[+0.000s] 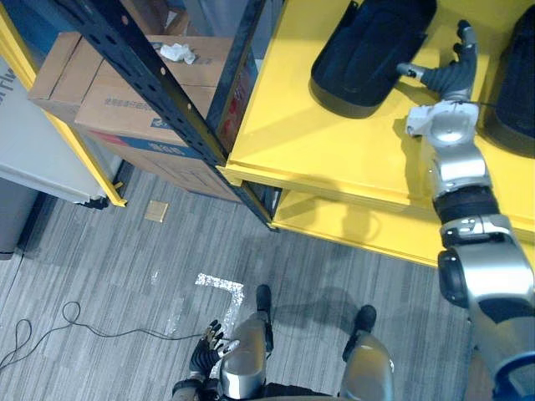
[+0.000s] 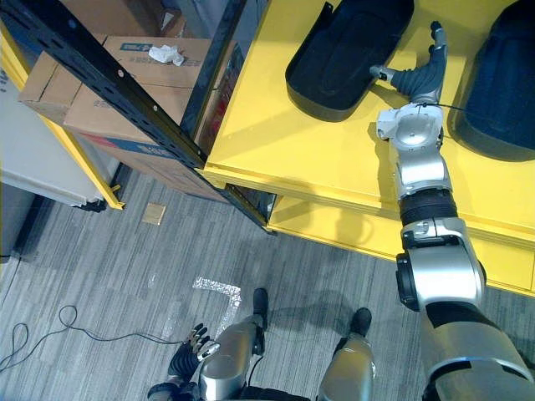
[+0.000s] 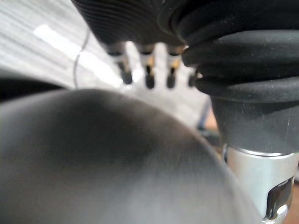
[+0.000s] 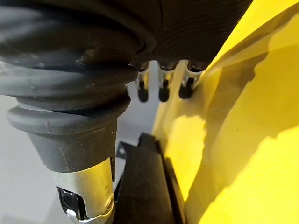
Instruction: Walk over and take plastic housings, then place them on the shelf
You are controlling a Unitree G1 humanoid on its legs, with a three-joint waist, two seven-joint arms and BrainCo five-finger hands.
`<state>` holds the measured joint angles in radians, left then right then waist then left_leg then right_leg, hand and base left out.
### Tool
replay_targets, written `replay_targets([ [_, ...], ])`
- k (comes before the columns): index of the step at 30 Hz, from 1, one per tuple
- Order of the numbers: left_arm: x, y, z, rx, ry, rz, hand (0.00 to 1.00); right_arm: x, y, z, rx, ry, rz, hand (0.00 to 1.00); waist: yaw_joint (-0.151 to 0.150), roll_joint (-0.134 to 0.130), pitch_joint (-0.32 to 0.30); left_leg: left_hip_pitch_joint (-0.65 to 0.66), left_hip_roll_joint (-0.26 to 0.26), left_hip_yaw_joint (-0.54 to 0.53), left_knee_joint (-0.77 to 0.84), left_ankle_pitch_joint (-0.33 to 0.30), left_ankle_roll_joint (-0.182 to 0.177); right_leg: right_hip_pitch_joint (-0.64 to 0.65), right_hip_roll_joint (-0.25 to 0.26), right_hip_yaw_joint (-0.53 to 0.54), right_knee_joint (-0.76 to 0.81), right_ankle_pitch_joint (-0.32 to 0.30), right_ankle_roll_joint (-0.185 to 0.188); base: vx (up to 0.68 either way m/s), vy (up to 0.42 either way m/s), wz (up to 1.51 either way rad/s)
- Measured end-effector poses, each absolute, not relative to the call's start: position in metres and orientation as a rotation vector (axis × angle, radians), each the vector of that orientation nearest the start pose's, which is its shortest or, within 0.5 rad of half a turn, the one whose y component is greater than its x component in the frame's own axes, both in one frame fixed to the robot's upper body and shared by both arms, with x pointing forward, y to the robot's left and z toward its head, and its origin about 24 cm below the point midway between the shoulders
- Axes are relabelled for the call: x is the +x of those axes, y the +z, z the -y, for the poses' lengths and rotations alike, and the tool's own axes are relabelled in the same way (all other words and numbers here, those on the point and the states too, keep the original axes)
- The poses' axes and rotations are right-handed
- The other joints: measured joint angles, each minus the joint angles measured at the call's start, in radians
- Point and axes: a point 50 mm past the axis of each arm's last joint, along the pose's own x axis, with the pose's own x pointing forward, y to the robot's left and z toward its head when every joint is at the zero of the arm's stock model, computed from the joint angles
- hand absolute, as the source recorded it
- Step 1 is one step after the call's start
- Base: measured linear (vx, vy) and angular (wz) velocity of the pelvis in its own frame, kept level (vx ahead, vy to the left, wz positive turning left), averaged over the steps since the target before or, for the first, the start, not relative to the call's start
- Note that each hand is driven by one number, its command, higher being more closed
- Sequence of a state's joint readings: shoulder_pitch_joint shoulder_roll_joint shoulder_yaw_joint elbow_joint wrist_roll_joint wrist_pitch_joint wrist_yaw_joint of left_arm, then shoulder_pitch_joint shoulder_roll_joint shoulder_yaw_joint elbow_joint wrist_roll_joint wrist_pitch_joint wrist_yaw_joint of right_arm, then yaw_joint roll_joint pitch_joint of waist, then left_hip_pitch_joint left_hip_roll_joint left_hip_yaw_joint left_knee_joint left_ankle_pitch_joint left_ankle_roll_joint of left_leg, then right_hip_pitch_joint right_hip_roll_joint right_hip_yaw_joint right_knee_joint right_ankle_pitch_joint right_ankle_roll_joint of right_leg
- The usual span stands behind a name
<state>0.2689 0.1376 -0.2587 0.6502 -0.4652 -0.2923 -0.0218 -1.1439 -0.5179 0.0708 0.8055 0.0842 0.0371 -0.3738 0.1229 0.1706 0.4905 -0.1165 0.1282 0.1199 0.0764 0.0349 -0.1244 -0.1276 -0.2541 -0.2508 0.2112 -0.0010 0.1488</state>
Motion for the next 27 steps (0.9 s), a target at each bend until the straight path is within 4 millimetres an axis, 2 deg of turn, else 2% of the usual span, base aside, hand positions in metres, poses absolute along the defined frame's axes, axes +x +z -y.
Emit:
replay_targets([
  [8,0.116,-0.119,-0.162,-0.262,0.101,-0.641,0.00,0.401,0.282,0.235,-0.321,-0.482,0.405,0.00,0.004,0.001,0.000,-0.013,-0.005,-0.007,0.001,0.005,0.003,-0.009,-0.007,-0.007,0.006,0.001,0.000,0.00,-0.001,0.03],
  [18,0.115,-0.120,-0.160,-0.325,0.175,-0.645,0.00,0.397,0.289,0.260,-0.348,-0.547,0.397,0.00,0.028,0.020,-0.001,-0.028,-0.020,-0.053,-0.016,0.029,0.003,-0.012,-0.026,-0.049,0.041,-0.017,0.000,-0.03,-0.007,0.13],
  [23,0.115,-0.120,-0.160,-0.326,0.176,-0.644,0.00,0.397,0.291,0.260,-0.348,-0.544,0.411,0.00,0.030,0.021,-0.001,-0.034,-0.022,-0.056,-0.016,0.031,0.004,-0.019,-0.029,-0.050,0.049,-0.019,0.000,0.00,-0.003,0.01],
  [27,0.114,-0.121,-0.158,-0.334,0.181,-0.647,0.00,0.393,0.300,0.265,-0.345,-0.549,0.449,0.00,0.031,0.028,-0.005,-0.056,-0.034,-0.064,-0.014,0.038,0.008,-0.047,-0.045,-0.051,0.078,-0.029,0.001,-0.01,-0.013,0.08],
])
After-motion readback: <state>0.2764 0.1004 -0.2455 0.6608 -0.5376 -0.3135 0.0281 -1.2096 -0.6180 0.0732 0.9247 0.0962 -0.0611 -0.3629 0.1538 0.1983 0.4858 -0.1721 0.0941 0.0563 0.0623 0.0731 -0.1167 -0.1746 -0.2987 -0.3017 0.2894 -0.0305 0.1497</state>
